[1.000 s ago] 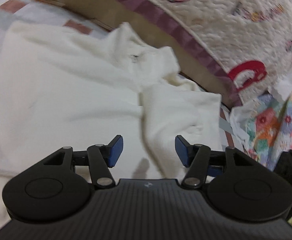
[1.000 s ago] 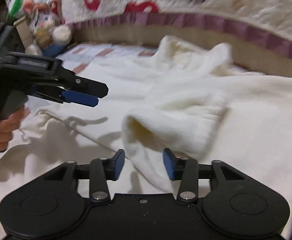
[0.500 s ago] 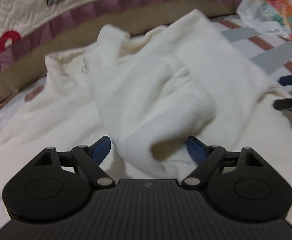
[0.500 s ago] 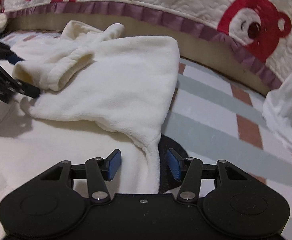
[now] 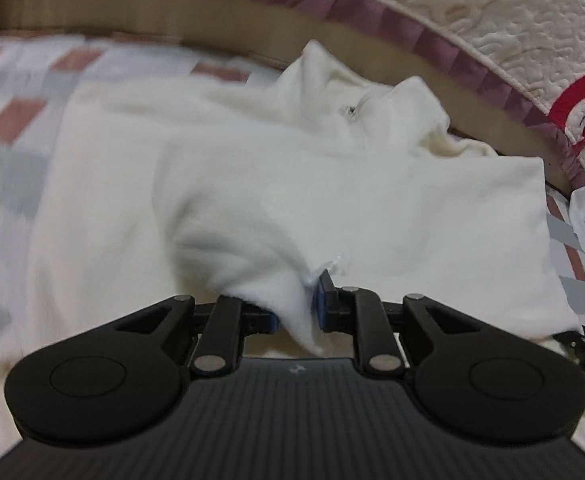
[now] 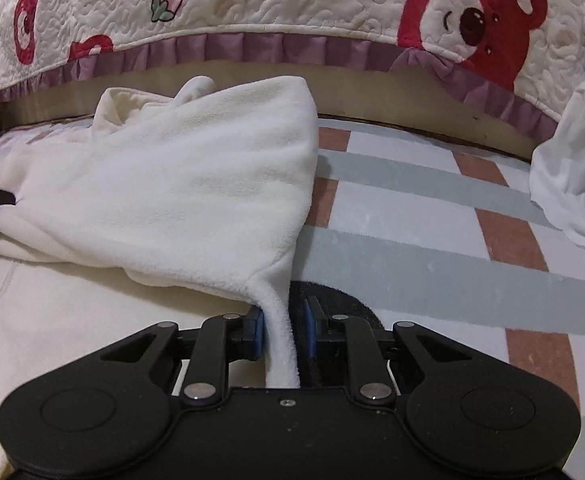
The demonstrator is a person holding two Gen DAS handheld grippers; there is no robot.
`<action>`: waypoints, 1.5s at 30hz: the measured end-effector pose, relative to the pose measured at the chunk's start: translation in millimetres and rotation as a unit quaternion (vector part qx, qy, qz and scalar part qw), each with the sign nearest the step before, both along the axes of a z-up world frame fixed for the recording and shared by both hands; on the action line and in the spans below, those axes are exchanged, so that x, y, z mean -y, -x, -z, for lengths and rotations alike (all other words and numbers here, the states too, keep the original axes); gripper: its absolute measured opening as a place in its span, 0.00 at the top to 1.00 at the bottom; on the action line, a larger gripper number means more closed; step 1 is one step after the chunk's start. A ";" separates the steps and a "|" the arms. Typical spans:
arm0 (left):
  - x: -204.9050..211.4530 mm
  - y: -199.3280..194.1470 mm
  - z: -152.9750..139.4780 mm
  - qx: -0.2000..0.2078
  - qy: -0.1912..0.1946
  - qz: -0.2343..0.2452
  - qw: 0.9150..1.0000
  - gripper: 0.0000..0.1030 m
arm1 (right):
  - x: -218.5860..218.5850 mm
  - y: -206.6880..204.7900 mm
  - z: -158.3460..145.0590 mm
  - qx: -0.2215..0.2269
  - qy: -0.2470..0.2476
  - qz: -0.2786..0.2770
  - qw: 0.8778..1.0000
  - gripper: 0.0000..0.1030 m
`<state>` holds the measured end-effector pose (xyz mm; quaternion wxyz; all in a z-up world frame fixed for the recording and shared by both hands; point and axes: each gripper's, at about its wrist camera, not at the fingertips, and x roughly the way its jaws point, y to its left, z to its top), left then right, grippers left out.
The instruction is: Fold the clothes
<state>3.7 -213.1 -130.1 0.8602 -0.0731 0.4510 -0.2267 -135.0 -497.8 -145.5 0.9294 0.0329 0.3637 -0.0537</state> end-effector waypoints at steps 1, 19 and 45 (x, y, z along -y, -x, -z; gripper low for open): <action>-1.0 0.7 -2.3 0.001 0.006 0.002 1.000 0.84 | -0.8 -0.3 0.4 -0.001 0.003 0.000 1.000 0.80; -32.2 10.7 -24.3 0.040 -0.117 -0.059 0.991 0.56 | 0.6 -0.5 -0.3 -0.008 0.006 0.003 1.000 0.78; -126.7 168.8 -74.8 -0.106 -0.141 0.107 0.978 0.40 | 15.7 249.2 -23.3 -0.081 -0.390 0.023 0.917 0.40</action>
